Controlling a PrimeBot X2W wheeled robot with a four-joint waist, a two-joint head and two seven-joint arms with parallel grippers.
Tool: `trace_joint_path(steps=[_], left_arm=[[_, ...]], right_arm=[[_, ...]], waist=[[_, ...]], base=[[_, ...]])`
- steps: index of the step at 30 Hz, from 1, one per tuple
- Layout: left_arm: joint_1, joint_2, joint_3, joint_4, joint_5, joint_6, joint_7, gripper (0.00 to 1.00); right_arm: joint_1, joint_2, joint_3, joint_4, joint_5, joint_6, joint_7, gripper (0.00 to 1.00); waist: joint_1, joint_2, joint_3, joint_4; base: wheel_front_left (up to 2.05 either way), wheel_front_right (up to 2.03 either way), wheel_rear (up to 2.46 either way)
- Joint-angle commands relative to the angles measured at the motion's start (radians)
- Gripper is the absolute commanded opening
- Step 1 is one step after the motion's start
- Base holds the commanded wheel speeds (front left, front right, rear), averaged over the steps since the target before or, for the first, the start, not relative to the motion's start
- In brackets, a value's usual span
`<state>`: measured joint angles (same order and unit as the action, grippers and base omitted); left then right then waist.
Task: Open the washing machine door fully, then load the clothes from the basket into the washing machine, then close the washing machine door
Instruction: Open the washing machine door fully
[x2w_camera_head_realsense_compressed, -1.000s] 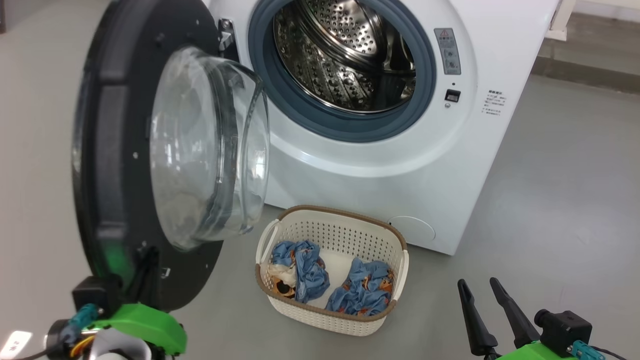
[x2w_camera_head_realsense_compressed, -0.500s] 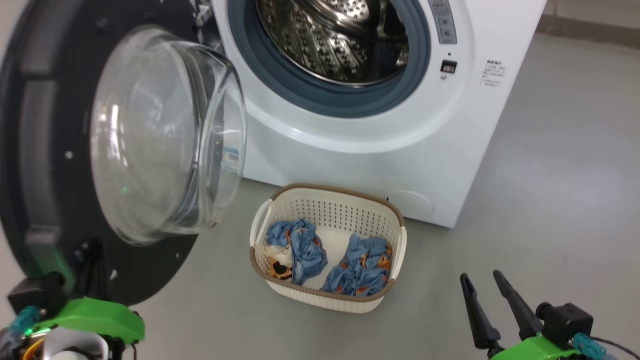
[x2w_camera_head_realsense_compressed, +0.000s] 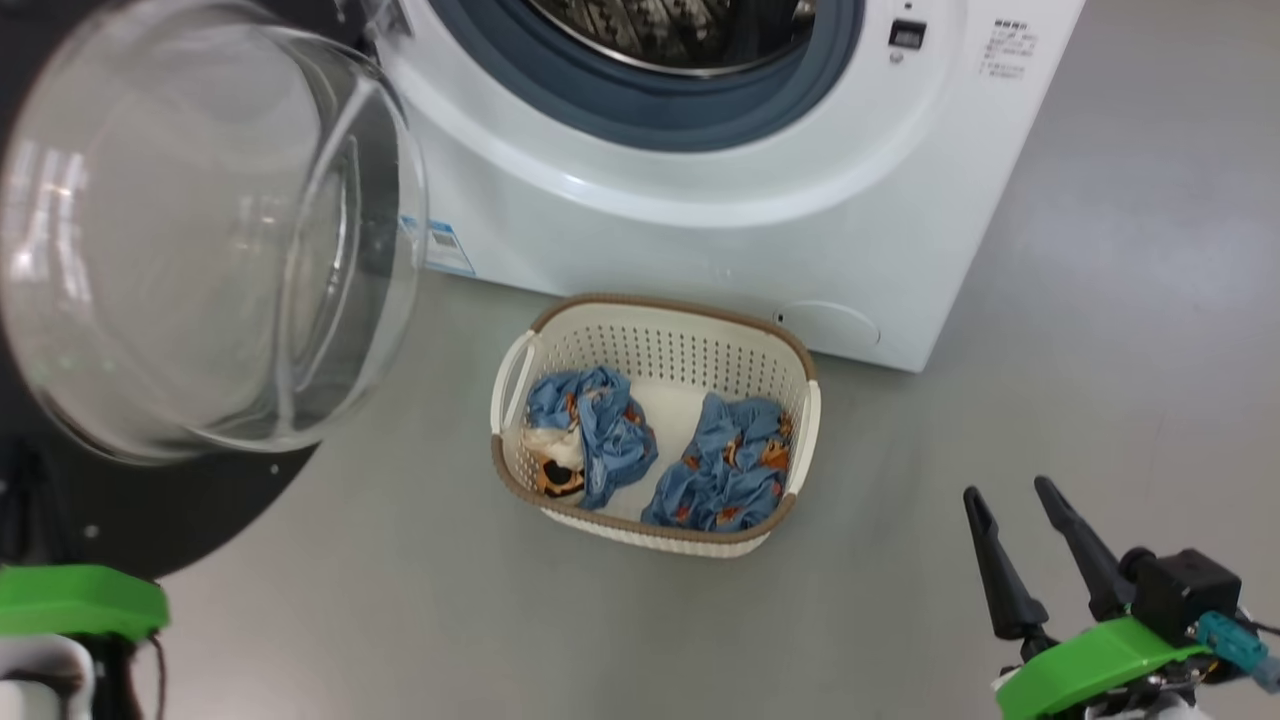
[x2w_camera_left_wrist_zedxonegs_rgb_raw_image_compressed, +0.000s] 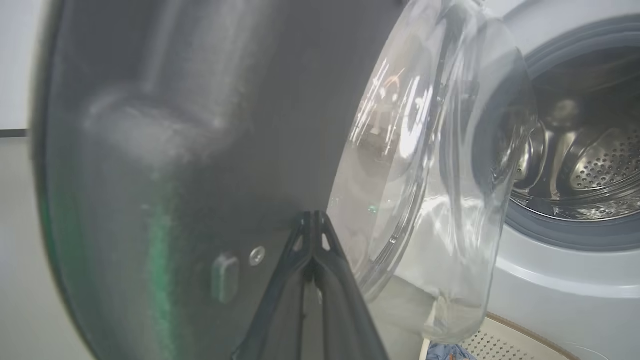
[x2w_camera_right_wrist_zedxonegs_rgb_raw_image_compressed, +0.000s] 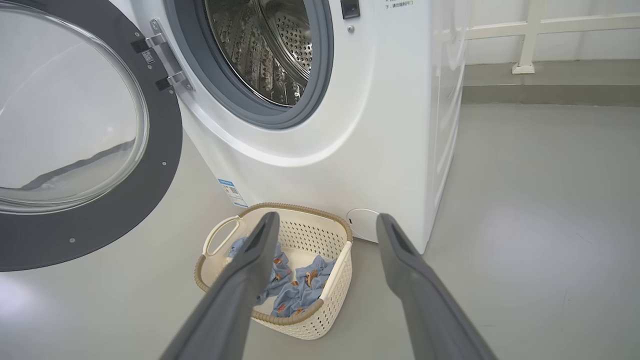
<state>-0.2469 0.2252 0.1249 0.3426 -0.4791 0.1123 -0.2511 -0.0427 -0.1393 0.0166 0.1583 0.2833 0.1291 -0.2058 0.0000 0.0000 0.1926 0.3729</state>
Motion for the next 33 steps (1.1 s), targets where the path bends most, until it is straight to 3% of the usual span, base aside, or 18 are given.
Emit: trace_joint_path(steps=[1, 18, 33], left_arm=[[-0.045, 0.060, 0.063, -0.015, 0.004, -0.003, -0.011, 0.00], [-0.219, 0.110, 0.259, 0.135, 0.042, -0.097, -0.011, 0.00], [-0.347, 0.145, 0.337, 0.249, 0.119, -0.123, -0.011, 0.00]], right_arm=[[-0.027, -0.013, 0.020, -0.034, -0.014, 0.002, 0.005, 1.00], [-0.010, -0.076, -0.037, -0.194, -0.049, 0.002, 0.115, 1.00], [0.008, -0.098, -0.075, -0.276, -0.060, 0.002, 0.166, 1.00]], waist=[[0.0000, 0.0000, 0.035, -0.001], [0.0000, 0.0000, 0.181, 0.017], [0.0000, 0.0000, 0.237, 0.033]], base=[[0.00, 0.00, 0.00], [0.00, 0.00, 0.00], [0.00, 0.00, 0.00]])
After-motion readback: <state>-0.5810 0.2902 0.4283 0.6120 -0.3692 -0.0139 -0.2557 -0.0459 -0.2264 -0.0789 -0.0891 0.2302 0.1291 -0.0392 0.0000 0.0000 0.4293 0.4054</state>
